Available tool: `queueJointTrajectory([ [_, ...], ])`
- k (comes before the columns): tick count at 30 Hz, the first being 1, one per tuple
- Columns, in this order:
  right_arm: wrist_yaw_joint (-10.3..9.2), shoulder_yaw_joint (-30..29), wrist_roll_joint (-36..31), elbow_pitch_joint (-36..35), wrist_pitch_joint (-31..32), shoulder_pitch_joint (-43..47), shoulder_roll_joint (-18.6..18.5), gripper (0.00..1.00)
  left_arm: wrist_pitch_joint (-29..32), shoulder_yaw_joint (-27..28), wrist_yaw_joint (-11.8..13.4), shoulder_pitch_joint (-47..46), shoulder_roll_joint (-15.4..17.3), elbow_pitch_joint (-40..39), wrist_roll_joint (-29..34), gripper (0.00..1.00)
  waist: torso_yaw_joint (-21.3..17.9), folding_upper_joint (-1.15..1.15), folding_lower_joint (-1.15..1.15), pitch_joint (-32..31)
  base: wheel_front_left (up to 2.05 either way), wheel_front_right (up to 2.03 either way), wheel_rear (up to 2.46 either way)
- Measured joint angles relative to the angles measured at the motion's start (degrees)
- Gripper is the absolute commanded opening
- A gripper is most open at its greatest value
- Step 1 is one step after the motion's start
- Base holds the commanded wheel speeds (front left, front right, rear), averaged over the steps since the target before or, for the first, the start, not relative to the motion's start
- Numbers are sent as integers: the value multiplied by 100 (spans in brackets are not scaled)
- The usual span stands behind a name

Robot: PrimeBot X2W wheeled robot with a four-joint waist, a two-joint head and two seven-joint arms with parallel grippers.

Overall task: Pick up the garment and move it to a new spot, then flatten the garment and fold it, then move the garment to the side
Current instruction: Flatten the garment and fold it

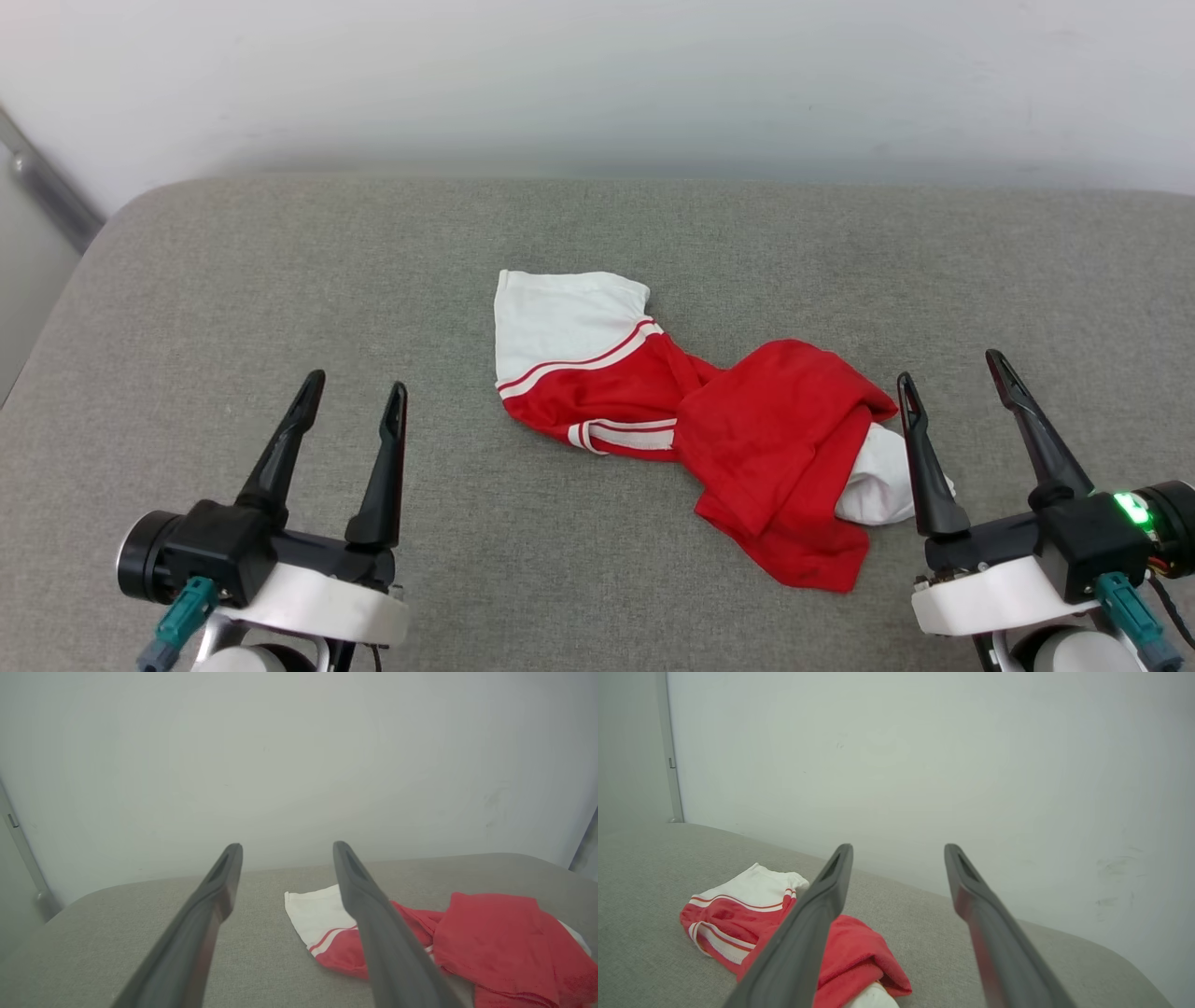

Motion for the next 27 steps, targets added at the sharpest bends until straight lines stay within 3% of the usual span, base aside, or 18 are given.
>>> queueJointTrajectory([
  [8, -1, 125, -1, 58, 0, 7, -16, 100, 0, 377, -314, 144, -356, -47, 458, 100, -3, 0, 0, 50, 0, 0, 0],
  [14, 0, 970, 417, 415, 70, 4, -650, 100, 0, 522, -372, 90, -500, -43, 554, 100, -26, 0, 0, 135, 0, 0, 0],
  [21, -1, 2630, 2078, 98, 2346, -565, -2080, 100, 0, 413, -393, 43, -587, -3, 573, 100, 6, 0, 0, 341, 0, 0, 0],
  [27, 0, 3340, 3187, -263, 4385, -1160, -2842, 100, 0, 201, -394, -146, -609, 49, 517, 100, 205, 0, 0, 572, 0, 0, 0],
])
